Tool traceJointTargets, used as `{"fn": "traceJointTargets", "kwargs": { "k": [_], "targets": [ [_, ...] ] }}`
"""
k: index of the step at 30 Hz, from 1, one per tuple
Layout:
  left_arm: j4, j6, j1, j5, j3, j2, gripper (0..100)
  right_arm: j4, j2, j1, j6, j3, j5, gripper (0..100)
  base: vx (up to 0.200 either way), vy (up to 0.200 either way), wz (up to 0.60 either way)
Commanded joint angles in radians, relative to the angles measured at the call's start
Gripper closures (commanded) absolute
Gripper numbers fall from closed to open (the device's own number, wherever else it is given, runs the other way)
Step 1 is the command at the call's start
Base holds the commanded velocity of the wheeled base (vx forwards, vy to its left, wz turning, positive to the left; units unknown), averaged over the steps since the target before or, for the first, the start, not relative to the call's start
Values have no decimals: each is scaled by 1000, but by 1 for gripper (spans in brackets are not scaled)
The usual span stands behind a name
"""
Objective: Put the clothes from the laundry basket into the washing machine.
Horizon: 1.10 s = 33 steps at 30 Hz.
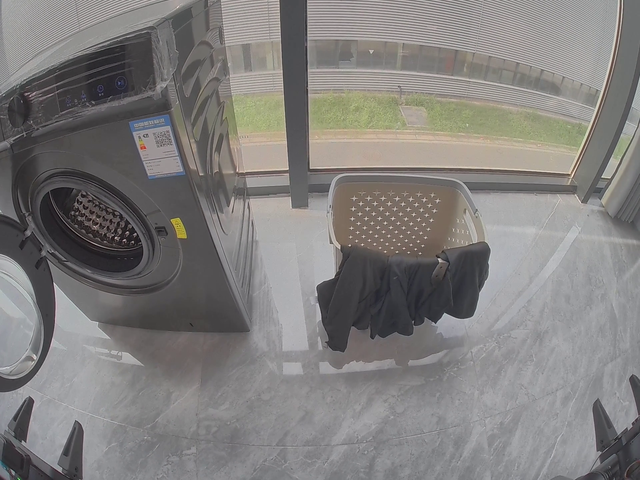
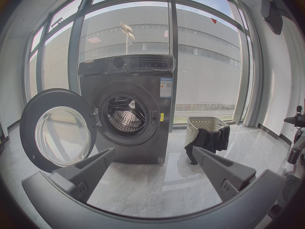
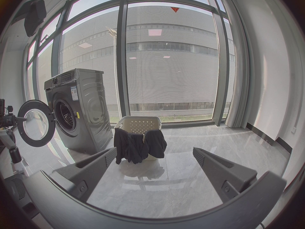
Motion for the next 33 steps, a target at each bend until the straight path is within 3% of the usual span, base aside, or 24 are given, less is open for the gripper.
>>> {"fn": "traceJointTargets", "kwargs": {
  "k": [1, 10, 19, 33],
  "targets": [
    [0, -1, 0, 1, 16, -15, 0, 0, -16, 0, 0, 18, 0, 0, 200, 0, 0],
    [0, 0, 0, 1, 16, -15, 0, 0, -16, 0, 0, 18, 0, 0, 200, 0, 0],
    [0, 0, 0, 2, 16, -15, 0, 0, -16, 0, 0, 18, 0, 0, 0, 0, 0],
    [0, 0, 0, 1, 16, -15, 0, 0, -16, 0, 0, 18, 0, 0, 0, -200, 0]
  ]
}}
